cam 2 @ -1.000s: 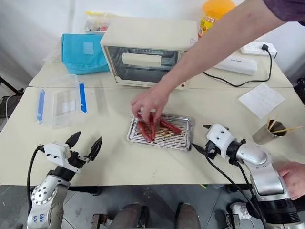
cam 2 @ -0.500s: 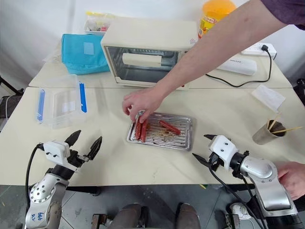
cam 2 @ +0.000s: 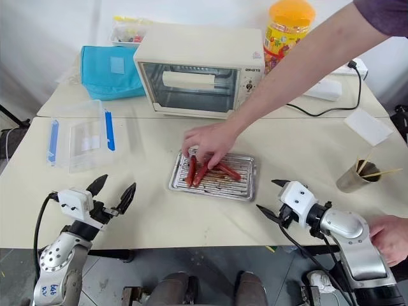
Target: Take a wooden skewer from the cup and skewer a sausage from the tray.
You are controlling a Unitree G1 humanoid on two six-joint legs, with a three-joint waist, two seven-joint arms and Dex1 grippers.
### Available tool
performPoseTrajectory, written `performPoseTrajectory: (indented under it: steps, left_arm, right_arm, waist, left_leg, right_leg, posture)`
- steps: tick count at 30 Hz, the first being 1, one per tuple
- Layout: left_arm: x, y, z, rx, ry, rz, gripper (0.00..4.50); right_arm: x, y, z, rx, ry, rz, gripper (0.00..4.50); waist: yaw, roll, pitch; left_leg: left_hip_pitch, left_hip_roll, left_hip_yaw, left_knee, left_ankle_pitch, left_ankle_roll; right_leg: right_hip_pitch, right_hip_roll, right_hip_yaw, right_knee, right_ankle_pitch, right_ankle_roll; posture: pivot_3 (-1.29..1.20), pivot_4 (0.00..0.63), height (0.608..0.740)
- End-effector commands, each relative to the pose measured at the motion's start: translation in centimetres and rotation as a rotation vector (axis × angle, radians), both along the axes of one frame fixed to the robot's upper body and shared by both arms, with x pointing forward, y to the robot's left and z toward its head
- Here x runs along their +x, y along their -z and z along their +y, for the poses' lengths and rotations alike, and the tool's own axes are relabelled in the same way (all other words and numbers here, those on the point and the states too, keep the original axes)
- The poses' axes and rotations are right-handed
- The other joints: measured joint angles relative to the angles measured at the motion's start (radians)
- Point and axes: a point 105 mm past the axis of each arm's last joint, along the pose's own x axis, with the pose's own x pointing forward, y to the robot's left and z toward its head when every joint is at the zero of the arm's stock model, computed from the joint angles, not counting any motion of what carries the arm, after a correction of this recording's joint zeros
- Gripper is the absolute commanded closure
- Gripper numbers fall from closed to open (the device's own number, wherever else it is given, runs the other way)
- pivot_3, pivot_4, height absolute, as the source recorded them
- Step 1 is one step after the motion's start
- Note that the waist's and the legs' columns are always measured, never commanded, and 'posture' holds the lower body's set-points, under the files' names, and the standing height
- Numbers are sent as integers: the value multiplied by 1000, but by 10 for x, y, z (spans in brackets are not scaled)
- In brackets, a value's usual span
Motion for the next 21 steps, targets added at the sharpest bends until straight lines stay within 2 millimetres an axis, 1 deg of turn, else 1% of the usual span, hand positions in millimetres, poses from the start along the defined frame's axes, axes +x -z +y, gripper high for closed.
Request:
performPoseTrajectory:
  steps: [1,21]
  left_arm:
    - [-3,-12,1,12,-4,-46,9]
    - [-3,-11,-1,14,6,-42,9]
  right_arm:
    - [-5,12,7,10,-33,47,0]
    - [-8,12,10,6,-46,51,0]
  waist:
    - [0,0,0]
    - [0,0,0]
  left_leg:
    - [0,0,0,0,0,0]
    - [0,0,0,0,0,0]
  right_leg:
    - [0,0,0,0,0,0]
    - [0,0,0,0,0,0]
  posture:
    - [0,150,740]
    - [0,150,740]
